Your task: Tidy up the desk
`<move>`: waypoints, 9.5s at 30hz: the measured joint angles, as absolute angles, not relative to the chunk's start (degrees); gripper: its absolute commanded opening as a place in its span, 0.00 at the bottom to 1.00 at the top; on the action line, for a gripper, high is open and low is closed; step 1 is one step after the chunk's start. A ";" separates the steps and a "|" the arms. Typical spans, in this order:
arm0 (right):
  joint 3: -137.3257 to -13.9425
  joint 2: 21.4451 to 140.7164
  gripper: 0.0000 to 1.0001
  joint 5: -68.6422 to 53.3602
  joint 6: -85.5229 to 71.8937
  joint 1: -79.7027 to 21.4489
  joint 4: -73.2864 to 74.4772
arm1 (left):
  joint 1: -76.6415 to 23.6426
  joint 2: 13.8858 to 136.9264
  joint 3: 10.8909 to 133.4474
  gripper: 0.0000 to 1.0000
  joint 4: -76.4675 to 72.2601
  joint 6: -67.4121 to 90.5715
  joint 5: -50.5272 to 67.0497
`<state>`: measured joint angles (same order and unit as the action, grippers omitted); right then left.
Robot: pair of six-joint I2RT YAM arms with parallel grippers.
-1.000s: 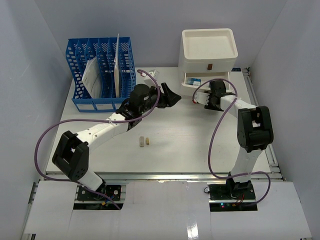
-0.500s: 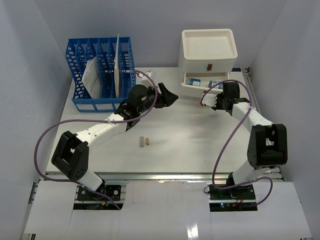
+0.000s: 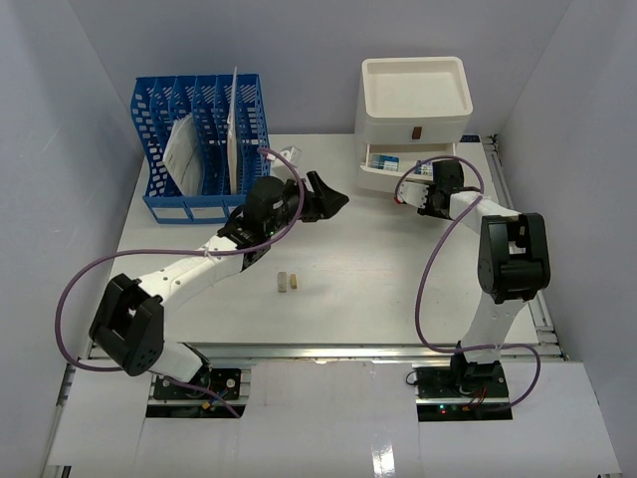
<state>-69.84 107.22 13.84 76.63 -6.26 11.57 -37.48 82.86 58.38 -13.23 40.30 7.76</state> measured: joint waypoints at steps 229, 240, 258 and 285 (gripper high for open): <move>-113.40 116.92 0.22 3.66 40.64 -26.33 17.80 | -30.19 127.00 78.74 0.36 -33.00 47.92 18.65; -113.40 116.86 0.22 4.19 40.63 -26.22 17.68 | -30.64 135.89 104.46 0.38 -26.12 48.21 19.55; -112.05 115.75 0.23 4.09 40.65 -25.35 18.14 | -32.10 130.15 80.39 0.74 -33.77 39.93 18.92; -113.51 113.22 0.19 -9.19 40.17 -25.21 27.30 | -35.18 137.51 84.25 0.50 -44.50 27.00 13.70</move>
<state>-113.51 113.22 -9.19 40.17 -25.21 27.30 -35.18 137.51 84.25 -44.50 27.00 13.70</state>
